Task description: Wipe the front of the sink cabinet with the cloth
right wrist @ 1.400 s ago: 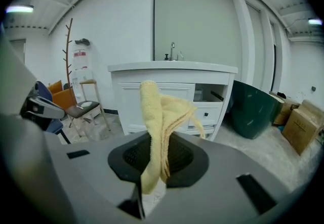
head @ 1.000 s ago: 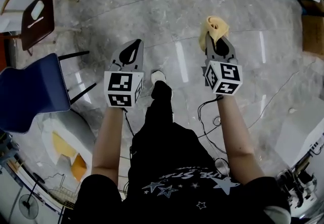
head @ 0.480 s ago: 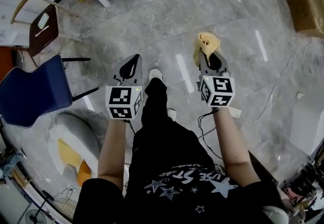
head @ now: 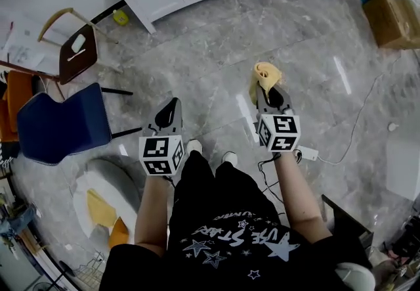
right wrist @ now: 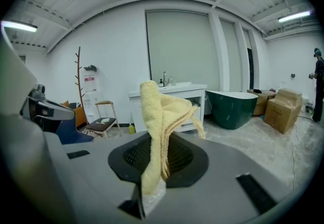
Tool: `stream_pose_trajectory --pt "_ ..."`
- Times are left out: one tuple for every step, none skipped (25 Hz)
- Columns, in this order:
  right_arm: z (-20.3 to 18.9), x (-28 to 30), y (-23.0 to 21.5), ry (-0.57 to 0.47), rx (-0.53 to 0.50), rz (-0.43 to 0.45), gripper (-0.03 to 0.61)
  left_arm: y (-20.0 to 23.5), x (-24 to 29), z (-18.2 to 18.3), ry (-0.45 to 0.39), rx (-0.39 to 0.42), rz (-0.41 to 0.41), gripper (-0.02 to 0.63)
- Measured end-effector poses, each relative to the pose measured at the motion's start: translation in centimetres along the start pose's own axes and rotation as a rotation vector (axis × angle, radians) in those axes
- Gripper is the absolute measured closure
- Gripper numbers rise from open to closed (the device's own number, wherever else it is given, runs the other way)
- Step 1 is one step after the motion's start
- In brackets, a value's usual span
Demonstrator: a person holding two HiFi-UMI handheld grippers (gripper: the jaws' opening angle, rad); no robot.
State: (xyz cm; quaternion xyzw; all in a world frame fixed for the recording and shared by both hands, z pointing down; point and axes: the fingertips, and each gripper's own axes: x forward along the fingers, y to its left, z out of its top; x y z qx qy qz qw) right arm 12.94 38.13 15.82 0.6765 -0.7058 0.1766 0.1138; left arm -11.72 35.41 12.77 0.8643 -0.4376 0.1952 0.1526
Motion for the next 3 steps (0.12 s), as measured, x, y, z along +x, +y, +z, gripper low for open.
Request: stream_pose_trajectory --pt "0.4 -0.3 0.6 0.000 0.006 0.001 0.517 0.2 -0.7 0.0 0.006 0.001 -0.002 0.598" --pt "0.8 -0.6 1.2 0.000 0.012 0.002 0.517 0.5 -1.3 0.1 0.012 0.003 -0.005 0.598" --pt "1.1 -0.9 1.8 0.000 0.018 0.002 0.517 0.8 -2.0 0.2 0.018 0.005 -0.008 0.598"
